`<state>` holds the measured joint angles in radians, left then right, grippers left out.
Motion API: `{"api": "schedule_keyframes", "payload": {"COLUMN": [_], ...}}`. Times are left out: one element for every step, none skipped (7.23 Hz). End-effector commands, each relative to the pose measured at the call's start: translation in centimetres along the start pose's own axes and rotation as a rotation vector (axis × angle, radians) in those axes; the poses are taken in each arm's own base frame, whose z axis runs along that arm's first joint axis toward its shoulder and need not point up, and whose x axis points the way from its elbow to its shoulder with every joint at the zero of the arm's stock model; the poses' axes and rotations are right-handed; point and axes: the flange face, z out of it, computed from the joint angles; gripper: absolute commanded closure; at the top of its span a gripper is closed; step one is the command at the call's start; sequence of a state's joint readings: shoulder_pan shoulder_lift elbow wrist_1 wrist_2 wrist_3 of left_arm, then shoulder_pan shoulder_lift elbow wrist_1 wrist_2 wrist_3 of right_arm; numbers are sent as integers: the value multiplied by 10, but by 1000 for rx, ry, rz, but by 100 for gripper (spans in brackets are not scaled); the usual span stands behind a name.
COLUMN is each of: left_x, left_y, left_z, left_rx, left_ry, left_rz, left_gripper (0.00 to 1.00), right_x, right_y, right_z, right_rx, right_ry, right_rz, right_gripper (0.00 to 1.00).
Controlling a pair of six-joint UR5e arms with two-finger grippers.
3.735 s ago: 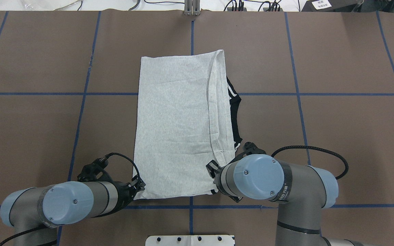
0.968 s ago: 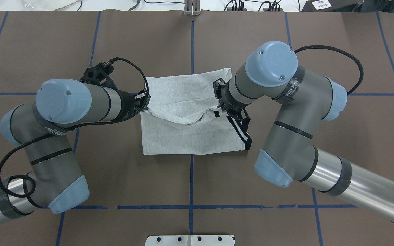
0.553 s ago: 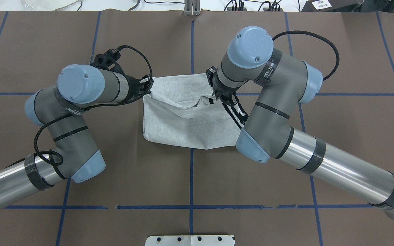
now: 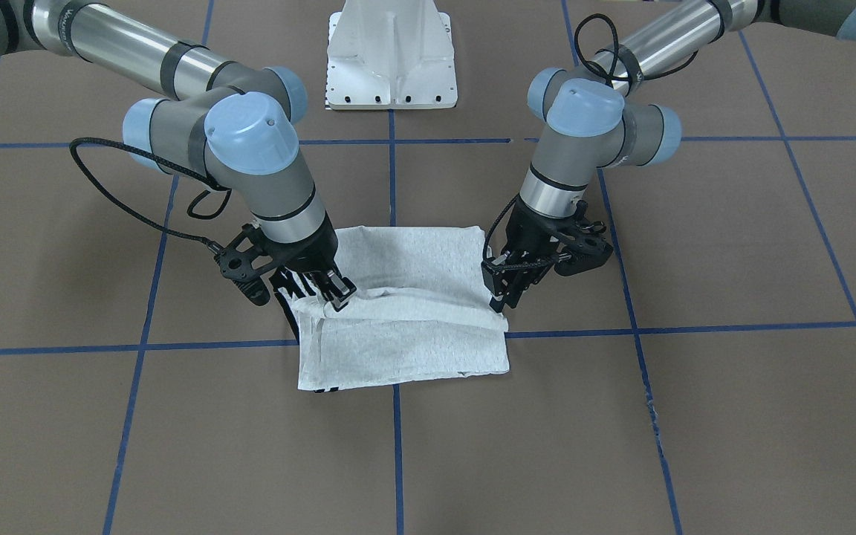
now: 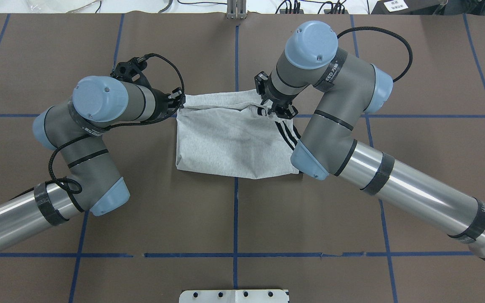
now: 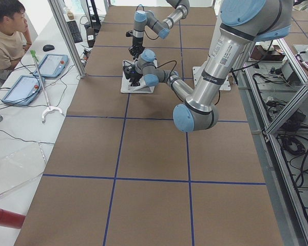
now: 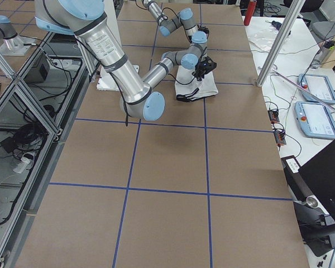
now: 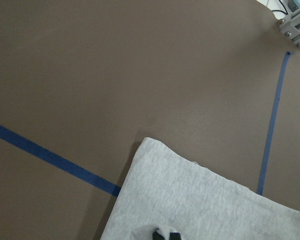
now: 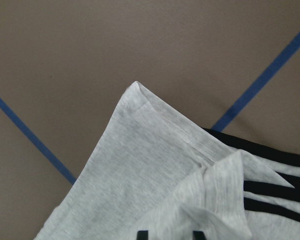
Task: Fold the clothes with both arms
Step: 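Lay the folded edge down and open both grippers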
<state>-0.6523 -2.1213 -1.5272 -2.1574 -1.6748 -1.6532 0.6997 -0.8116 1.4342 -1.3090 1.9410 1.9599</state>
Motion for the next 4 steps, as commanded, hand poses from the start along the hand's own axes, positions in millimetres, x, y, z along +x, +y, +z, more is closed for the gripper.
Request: {"api": "schedule_keyframes", "payload": {"left_x": [-14, -16, -22, -36], "left_y": [-34, -70, -95, -121], "left_z": [12, 0, -10, -24], "left_rx": [41, 80, 75, -18], "left_ry": [21, 27, 20, 15], "left_rz": [38, 111, 169, 279], "left_gripper": [0, 0, 0, 0], "right_x": [-13, -14, 0, 24], "right_y": [-58, -117, -155, -197], "right_z": [2, -19, -27, -30], "right_rx": [16, -12, -3, 22], "right_ry": [-31, -14, 1, 22], "right_rz": [-122, -167, -198, -272], "right_gripper": [0, 0, 0, 0]}}
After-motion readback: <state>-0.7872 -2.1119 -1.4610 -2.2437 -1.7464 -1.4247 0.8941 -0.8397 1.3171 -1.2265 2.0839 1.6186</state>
